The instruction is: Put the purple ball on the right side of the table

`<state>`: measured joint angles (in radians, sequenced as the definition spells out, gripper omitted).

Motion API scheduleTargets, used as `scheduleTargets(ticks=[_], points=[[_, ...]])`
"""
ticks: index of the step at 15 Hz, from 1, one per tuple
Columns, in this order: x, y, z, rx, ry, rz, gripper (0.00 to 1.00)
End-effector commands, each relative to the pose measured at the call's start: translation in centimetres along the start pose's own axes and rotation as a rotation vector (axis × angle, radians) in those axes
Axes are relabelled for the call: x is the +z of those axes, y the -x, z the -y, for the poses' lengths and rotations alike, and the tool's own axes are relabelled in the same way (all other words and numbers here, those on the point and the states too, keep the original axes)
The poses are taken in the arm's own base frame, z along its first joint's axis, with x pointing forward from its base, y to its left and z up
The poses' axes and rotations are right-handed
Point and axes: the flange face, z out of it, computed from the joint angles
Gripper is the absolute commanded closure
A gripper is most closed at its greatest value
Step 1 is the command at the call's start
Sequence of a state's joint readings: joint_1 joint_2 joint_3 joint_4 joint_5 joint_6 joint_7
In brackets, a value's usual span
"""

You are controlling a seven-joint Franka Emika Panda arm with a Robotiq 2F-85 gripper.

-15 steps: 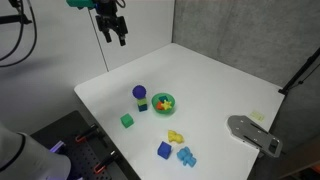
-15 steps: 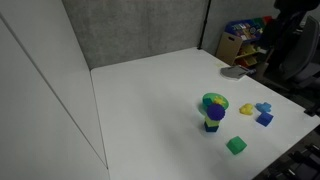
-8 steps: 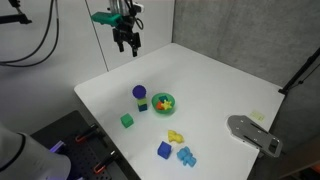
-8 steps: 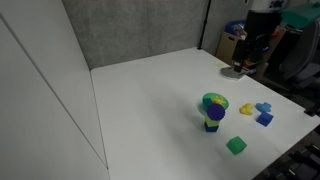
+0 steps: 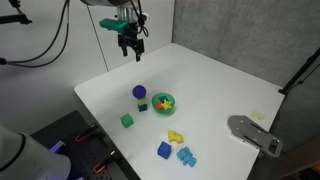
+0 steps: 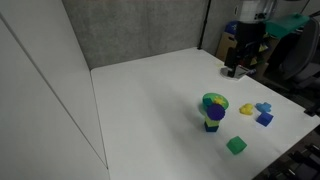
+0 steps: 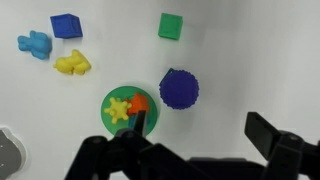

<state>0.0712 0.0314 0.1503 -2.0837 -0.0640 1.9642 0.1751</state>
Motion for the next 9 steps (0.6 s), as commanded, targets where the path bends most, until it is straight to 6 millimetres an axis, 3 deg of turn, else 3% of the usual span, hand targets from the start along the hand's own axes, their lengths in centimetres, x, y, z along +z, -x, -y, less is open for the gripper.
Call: scheduleTargets(ticks=[1, 9], points=[[1.6, -1.3, 0.1, 0.008, -0.001, -0.046, 0.00], [8.4, -4.7, 1.4, -0.002, -0.043, -0.122, 0.00]])
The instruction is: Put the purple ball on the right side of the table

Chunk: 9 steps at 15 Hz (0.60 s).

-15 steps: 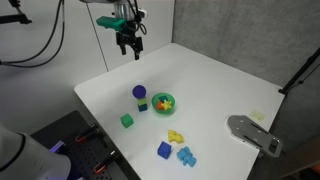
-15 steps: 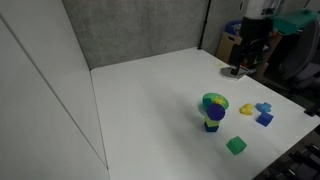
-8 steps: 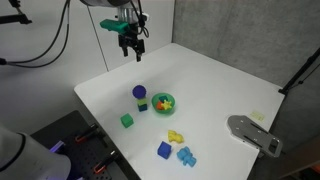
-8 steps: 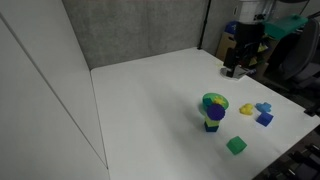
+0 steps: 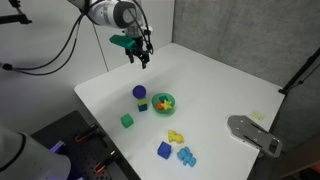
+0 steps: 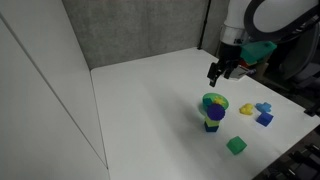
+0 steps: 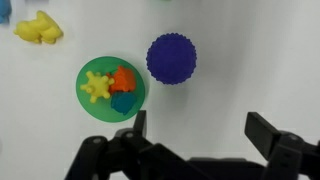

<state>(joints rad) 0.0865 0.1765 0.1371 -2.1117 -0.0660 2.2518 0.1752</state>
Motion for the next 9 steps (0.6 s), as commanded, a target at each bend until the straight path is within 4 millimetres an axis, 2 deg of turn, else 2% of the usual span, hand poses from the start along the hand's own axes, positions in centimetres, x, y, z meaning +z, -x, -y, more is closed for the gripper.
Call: scheduleTargets(ticks=[1, 5, 9], points=[[3.0, -0.7, 0.0, 0.019, -0.004, -0.009, 0.00], [6.8, -0.7, -0.2, 0.155, 0.008, 0.043, 0.00], [8.2, -0.2, 0.0, 0.365, 0.070, 0.058, 0.00]])
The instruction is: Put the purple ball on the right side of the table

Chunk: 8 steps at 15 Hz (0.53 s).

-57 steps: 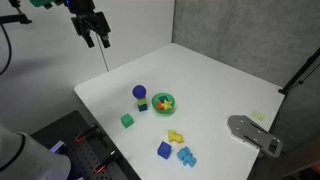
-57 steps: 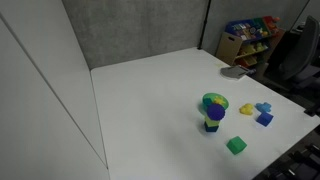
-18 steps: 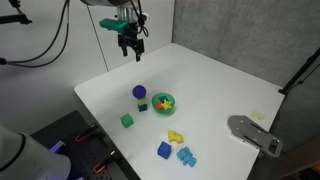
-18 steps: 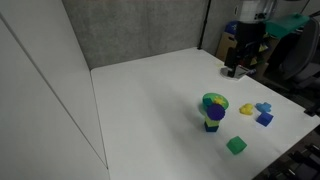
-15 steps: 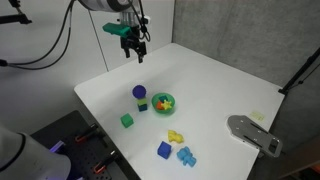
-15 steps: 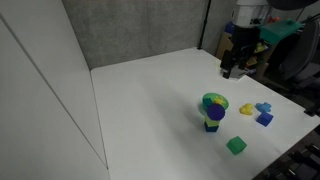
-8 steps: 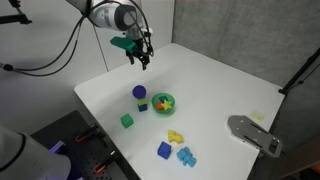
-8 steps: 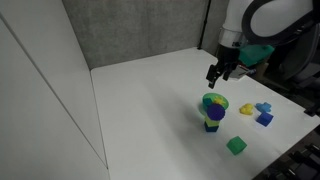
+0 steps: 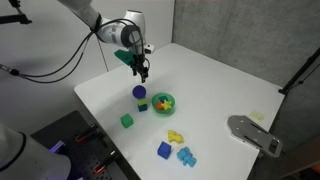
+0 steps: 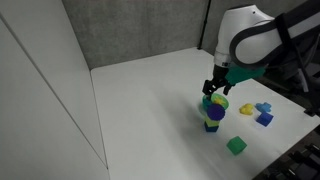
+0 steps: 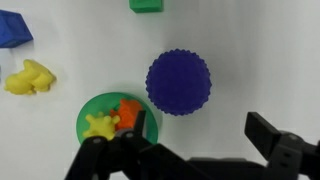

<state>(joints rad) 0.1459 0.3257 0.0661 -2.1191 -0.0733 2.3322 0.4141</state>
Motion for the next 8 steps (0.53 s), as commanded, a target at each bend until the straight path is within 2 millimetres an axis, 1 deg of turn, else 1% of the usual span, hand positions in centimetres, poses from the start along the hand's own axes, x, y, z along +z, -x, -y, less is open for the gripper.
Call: scheduleTargets(ticks=[1, 4, 8], points=[[0.1, 0.2, 0.2, 0.189, 0.043, -0.020, 0.00], [0.7, 0.6, 0.5, 0.353, 0.057, 0.006, 0.00], [2.0, 1.0, 0.6, 0.492, 0.058, 0.052, 0.00]])
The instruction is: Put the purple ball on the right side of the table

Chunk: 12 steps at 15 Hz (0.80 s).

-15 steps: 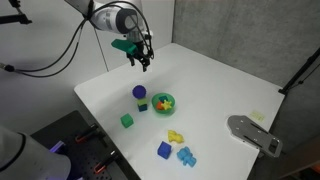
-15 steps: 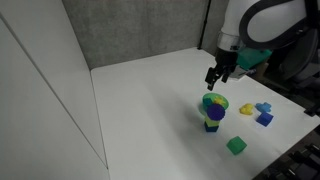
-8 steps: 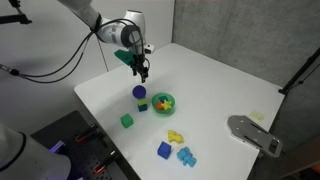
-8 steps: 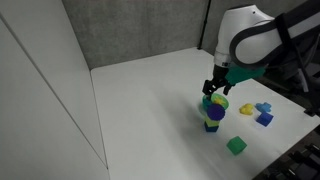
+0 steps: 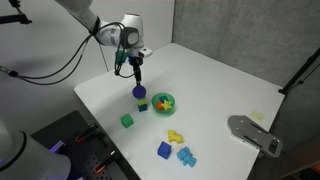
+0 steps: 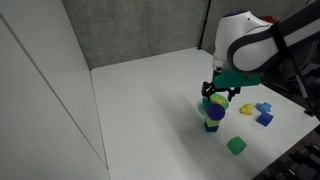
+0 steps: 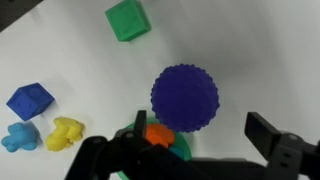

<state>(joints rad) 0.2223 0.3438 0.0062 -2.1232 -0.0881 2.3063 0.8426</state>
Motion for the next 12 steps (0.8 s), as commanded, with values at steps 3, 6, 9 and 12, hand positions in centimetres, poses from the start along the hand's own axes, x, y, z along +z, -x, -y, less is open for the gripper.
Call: scheduleTargets(ticks=[3, 6, 9, 12], points=[[2.1, -0.2, -0.3, 0.156, 0.007, 0.050, 0.00], [3.8, -0.4, -0.4, 0.197, 0.010, 0.056, 0.00], [5.2, -0.9, -0.2, 0.214, 0.001, 0.044, 0.00], [6.4, -1.1, 0.0, 0.206, -0.009, 0.028, 0.00]])
